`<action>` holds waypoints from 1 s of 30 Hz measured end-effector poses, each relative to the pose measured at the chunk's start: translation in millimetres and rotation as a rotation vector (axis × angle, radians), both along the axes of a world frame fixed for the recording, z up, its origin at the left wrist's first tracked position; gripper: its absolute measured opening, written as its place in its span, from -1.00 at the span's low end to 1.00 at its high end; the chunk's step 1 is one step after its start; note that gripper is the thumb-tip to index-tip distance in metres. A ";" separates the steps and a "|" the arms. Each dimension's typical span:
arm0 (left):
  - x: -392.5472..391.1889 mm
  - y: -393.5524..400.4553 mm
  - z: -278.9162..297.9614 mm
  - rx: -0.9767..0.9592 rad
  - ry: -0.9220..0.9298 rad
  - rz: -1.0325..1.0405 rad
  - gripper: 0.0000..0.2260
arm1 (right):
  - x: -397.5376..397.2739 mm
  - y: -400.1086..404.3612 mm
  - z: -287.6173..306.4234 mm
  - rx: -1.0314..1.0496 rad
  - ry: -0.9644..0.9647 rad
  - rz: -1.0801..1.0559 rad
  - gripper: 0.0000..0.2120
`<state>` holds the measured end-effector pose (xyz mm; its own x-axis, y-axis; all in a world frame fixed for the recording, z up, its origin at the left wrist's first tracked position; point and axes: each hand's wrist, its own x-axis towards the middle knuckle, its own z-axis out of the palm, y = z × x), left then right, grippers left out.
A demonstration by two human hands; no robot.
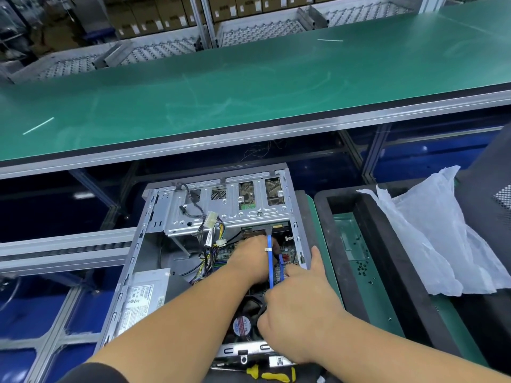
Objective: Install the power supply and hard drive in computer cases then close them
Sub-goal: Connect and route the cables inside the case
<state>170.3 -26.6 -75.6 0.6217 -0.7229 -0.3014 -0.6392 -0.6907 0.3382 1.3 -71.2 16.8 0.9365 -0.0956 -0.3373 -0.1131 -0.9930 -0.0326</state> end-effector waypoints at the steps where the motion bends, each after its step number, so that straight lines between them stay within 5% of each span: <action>1: 0.6 0.6 0.0 -0.015 0.031 0.005 -0.83 | 0.0 0.0 1.0 -0.001 -0.002 0.000 -0.48; 9: 3.5 -2.3 -2.5 -0.060 0.135 0.049 -0.84 | -0.1 -1.0 -0.6 0.014 -0.021 -0.007 -0.49; 30: 6.0 -3.1 -8.7 -0.005 0.071 0.039 -0.90 | -3.4 -3.7 -7.6 0.058 -0.117 -0.029 -0.55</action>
<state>176.3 -29.7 -84.3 0.6269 -0.7001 -0.3418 -0.5859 -0.7128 0.3855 -2.1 -74.9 9.3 0.9670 -0.1064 -0.2315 -0.1335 -0.9855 -0.1050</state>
